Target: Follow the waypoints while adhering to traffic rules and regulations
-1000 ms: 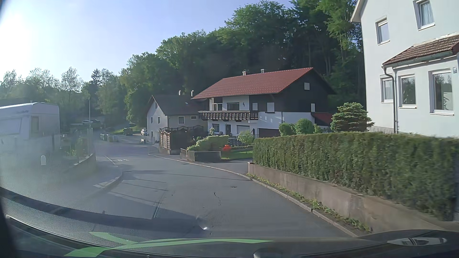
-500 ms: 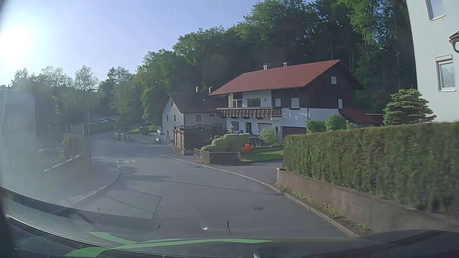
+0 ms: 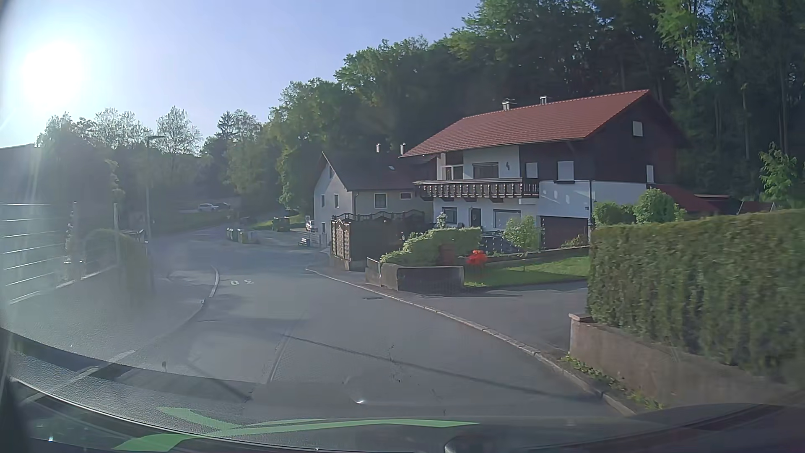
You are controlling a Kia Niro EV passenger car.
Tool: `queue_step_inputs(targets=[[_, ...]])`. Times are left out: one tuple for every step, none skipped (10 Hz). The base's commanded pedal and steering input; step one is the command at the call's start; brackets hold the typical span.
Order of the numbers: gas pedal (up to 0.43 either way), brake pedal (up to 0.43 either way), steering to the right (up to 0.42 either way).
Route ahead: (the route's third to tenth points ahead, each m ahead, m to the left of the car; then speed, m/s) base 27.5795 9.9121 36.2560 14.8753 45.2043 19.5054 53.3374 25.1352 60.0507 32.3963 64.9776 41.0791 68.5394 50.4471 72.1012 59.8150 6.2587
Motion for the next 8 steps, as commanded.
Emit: queue_step_inputs(targets=[[0.000, 0.213, -0.108], [0.000, 0.207, -0.112], [0.000, 0.201, -0.116], [0.000, 0.183, -0.121], [0.000, 0.165, -0.124], [0.000, 0.159, -0.124], [0.000, 0.159, -0.124], [0.000, 0.159, -0.124]])
